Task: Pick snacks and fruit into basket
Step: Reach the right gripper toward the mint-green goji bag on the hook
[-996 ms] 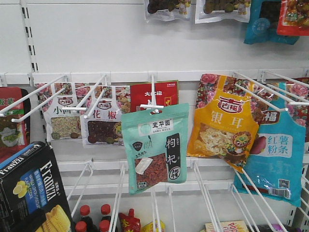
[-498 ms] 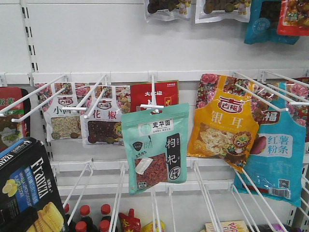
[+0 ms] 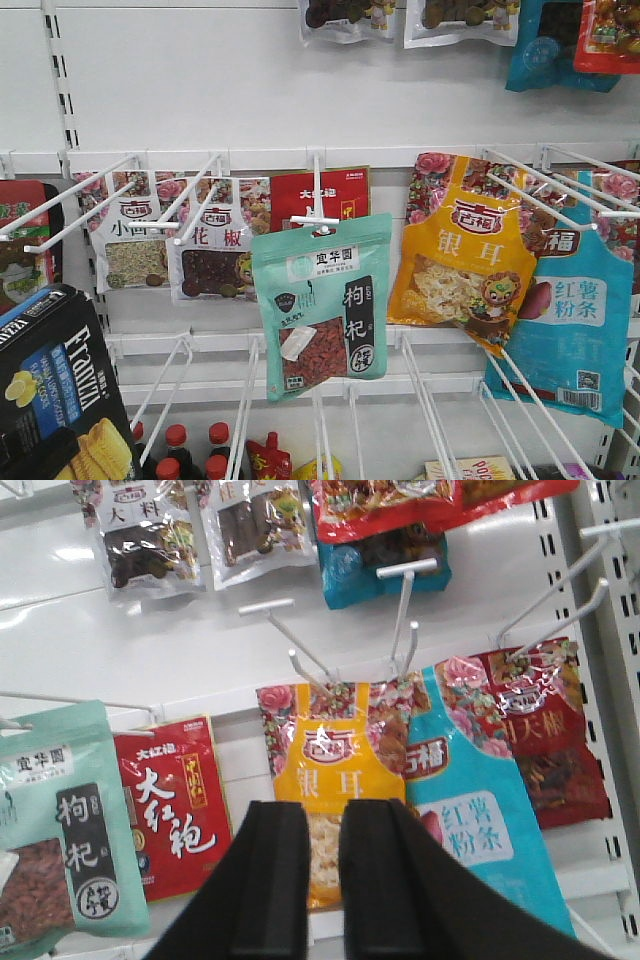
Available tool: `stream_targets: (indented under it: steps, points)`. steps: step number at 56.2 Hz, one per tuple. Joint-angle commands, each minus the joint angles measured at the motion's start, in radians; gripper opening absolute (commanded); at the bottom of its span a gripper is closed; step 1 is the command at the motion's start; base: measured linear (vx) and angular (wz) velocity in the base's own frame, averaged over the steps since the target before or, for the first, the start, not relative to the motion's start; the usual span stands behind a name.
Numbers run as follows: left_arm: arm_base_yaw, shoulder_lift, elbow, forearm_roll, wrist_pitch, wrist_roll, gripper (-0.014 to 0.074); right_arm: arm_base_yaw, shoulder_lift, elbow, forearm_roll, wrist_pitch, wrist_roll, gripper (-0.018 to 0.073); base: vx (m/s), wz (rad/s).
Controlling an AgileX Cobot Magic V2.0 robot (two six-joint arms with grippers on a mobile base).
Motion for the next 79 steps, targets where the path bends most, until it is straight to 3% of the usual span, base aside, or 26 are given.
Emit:
stream_targets:
  steps: [1,8,12,20,37,42,60,79]
  points:
    - [0.003,-0.014,-0.029,-0.037,-0.082,-0.008,0.0003,-0.003,0.094,-0.075,-0.014,-0.144,-0.008,0.0365,0.00,0.00]
    - [0.003,-0.014,-0.029,-0.037,-0.082,-0.008,0.0003,-0.003,0.248,-0.135,-0.012,-0.176,-0.018,0.0493,0.00,0.00]
    - [0.003,-0.014,-0.029,-0.037,-0.082,-0.008,0.0003,-0.003,0.323,-0.172,-0.009,-0.195,-0.056,0.0522,0.00,0.00]
    - [0.003,-0.014,-0.029,-0.037,-0.082,-0.008,0.0003,-0.003,0.480,-0.235,-0.005,-0.290,-0.125,0.0529,0.00,0.00]
    - [0.003,-0.014,-0.029,-0.037,-0.082,-0.008,0.0003,-0.003,0.807,-0.375,-0.021,-0.404,-0.103,0.0529,0.00,0.00]
    - [0.003,-0.014,-0.029,-0.037,-0.082,-0.008,0.0003,-0.003,0.882,-0.418,-0.071,-0.403,-0.096,0.0529,0.00,0.00]
    - [0.003,-0.014,-0.029,-0.037,-0.082,-0.008,0.0003,-0.003,1.099,-0.556,-0.395,-0.459,0.186,0.0529,0.00,0.00]
    - [0.003,-0.014,-0.029,-0.037,-0.082,-0.008,0.0003,-0.003,1.273,-0.629,-0.558,-0.623,0.345,0.0529,0.00,0.00]
